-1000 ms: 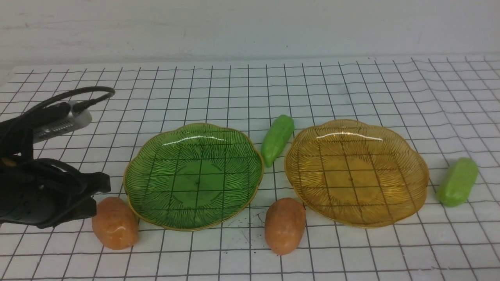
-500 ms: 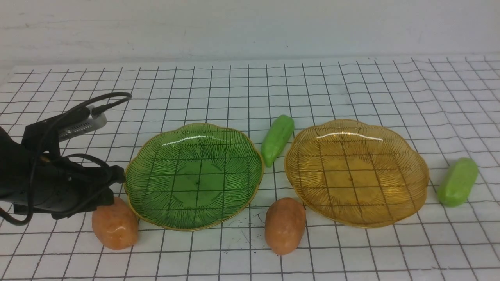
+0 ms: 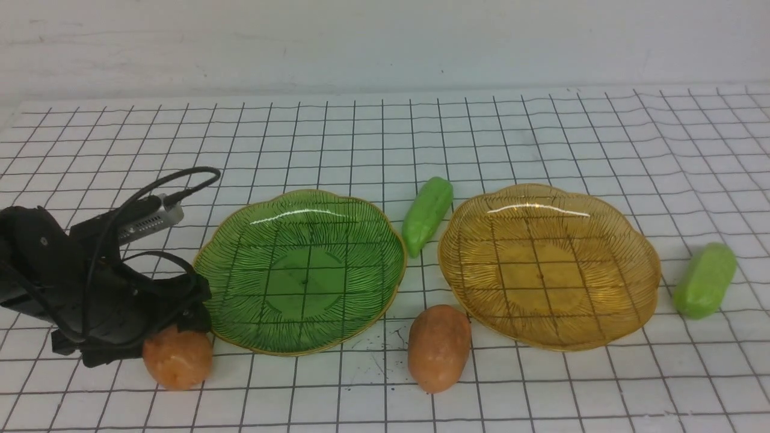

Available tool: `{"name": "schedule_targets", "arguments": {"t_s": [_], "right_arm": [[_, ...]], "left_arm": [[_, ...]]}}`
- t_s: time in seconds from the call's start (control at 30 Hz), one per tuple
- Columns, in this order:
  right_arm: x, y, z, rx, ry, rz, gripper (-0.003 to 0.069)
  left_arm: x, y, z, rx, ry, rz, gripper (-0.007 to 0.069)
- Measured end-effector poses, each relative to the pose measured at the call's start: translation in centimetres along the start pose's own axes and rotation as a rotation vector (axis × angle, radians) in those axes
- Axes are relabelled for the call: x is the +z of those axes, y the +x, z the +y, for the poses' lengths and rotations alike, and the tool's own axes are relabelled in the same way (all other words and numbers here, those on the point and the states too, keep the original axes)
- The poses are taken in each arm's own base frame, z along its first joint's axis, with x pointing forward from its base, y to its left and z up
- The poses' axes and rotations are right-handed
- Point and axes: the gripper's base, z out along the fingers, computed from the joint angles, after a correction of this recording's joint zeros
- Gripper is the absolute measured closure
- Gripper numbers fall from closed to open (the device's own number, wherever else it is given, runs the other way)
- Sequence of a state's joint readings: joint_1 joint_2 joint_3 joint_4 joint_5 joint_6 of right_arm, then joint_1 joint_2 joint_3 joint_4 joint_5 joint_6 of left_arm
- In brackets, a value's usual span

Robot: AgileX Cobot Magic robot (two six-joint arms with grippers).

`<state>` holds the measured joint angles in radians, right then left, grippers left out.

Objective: Put different types of vegetables on the plate.
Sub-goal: 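Pick up the potato beside the plates and place it on a plate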

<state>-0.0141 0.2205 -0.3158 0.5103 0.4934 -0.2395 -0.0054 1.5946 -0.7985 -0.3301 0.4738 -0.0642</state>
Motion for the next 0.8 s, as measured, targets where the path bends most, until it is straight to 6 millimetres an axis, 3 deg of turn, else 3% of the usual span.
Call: {"name": "schedule_targets", "arguments": {"t_s": [0.07,0.17,0.37,0.5,0.53,0.63,0.7,0.73,0.77,0.8], "right_arm": [[0.0,-0.1,0.0,0.0,0.0,-0.004,0.0673],[0.0,-0.1,0.0,0.0,0.001,-0.006,0.0673],[-0.1,-0.3,0.1,0.009,-0.007,-0.002,0.0673],[0.2,-1.1,0.8,0.041,-0.04,0.122,0.0673],[0.3,-1.3,0.9,0.042,-0.042,0.13,0.0673],[1.1,-2.7,1.5,0.031,-0.064,0.293,0.0673],[1.7,-3.3,1.6,0.021,-0.067,0.37,0.0673],[2.2,-3.7,1.7,0.011,-0.068,0.426,0.0673],[3.0,-4.3,1.6,-0.014,-0.058,0.483,0.0673],[3.6,-4.6,1.5,-0.024,-0.049,0.503,0.0673]], "left_arm": [[0.1,0.2,0.0,0.0,-0.002,0.026,0.0103],[-0.1,0.4,0.0,0.003,-0.002,0.048,0.0146],[-1.9,0.6,-0.2,0.032,0.006,0.036,0.0146],[-5.6,0.9,-0.8,0.089,0.037,-0.023,0.0146],[-5.8,0.9,-0.9,0.094,0.039,-0.029,0.0146],[-10.0,0.7,-3.5,0.288,0.106,-0.112,0.0146],[-11.2,0.3,-5.0,0.354,0.138,-0.143,0.0146],[-12.1,0.0,-6.4,0.41,0.168,-0.176,0.0146],[-13.5,-0.7,-9.5,0.505,0.23,-0.221,0.0146],[-13.9,-0.9,-11.2,0.549,0.262,-0.234,0.0146]]}}
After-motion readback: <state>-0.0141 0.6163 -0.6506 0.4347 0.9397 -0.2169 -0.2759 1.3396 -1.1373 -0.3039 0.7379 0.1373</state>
